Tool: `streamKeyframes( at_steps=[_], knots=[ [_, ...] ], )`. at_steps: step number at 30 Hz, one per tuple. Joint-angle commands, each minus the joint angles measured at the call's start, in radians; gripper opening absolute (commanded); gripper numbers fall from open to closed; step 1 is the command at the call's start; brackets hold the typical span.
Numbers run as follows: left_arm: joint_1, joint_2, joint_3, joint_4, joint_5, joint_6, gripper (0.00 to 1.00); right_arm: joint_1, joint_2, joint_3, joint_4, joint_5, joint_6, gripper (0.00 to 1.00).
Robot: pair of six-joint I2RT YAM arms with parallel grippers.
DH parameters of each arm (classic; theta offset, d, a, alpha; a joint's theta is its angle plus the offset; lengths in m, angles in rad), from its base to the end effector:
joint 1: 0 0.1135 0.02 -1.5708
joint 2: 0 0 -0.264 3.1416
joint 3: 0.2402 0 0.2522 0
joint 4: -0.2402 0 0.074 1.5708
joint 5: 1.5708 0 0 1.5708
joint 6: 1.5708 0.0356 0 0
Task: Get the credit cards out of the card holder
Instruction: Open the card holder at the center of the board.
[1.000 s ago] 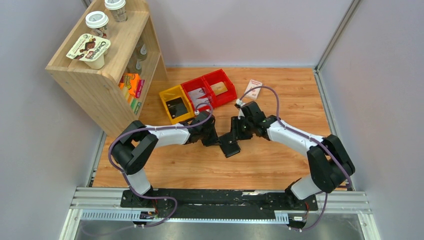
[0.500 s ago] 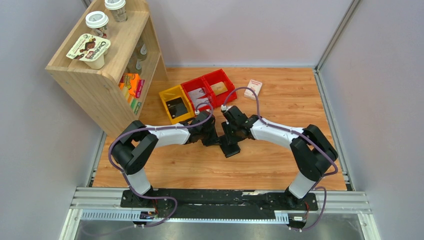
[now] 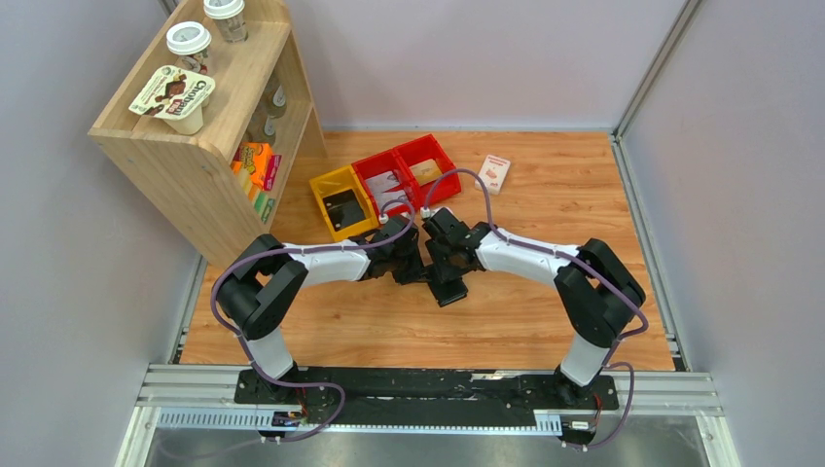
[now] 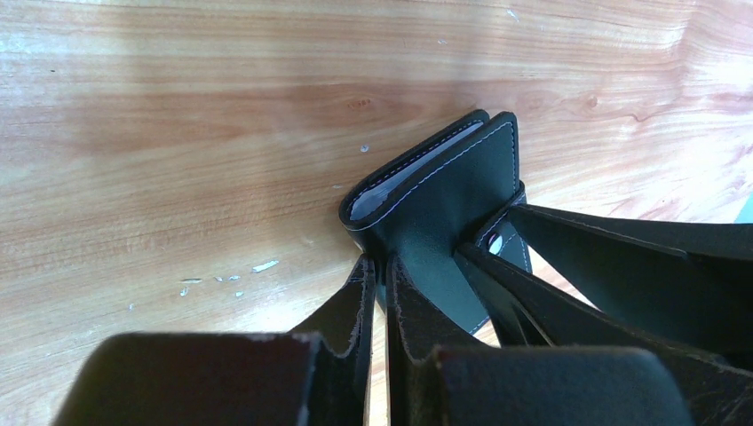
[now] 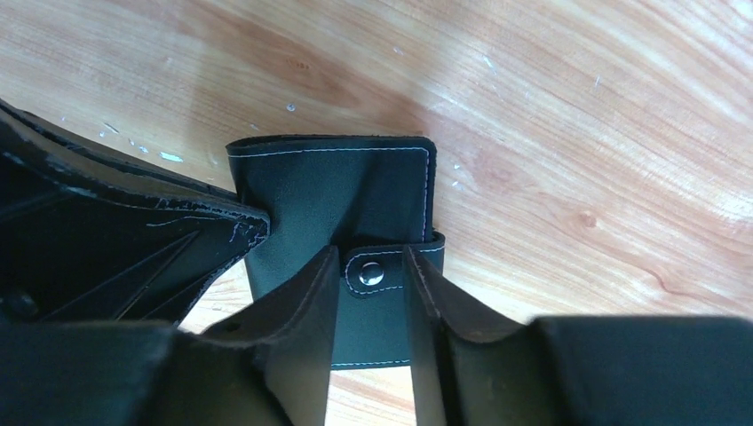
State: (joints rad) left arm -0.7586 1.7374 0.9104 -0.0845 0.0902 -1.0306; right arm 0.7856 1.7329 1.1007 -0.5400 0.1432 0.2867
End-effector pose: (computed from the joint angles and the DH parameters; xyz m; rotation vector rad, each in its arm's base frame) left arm 0.2452 -0.2368 0.1477 -0.3232 2.6677 -0.7929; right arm 0.2426 0.2355 0.1770 -0.6344 2.6502 0.1131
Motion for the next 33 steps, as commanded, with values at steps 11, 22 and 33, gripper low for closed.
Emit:
streamKeyframes(
  at_steps=[11, 22, 33],
  knots=[
    [0.005, 0.027, -0.027, -0.026, -0.084, 0.029, 0.08, -0.112, -0.028, -0.113, 0.052, -0.239, 0.002, 0.03],
    [0.025, 0.027, -0.005, -0.047, -0.121, 0.092, 0.08, -0.347, -0.162, -0.237, 0.101, -0.245, 0.126, 0.31],
    [0.031, 0.045, 0.088, -0.113, -0.121, 0.225, 0.11, -0.359, -0.227, -0.294, 0.25, -0.421, 0.141, 0.57]
  ],
)
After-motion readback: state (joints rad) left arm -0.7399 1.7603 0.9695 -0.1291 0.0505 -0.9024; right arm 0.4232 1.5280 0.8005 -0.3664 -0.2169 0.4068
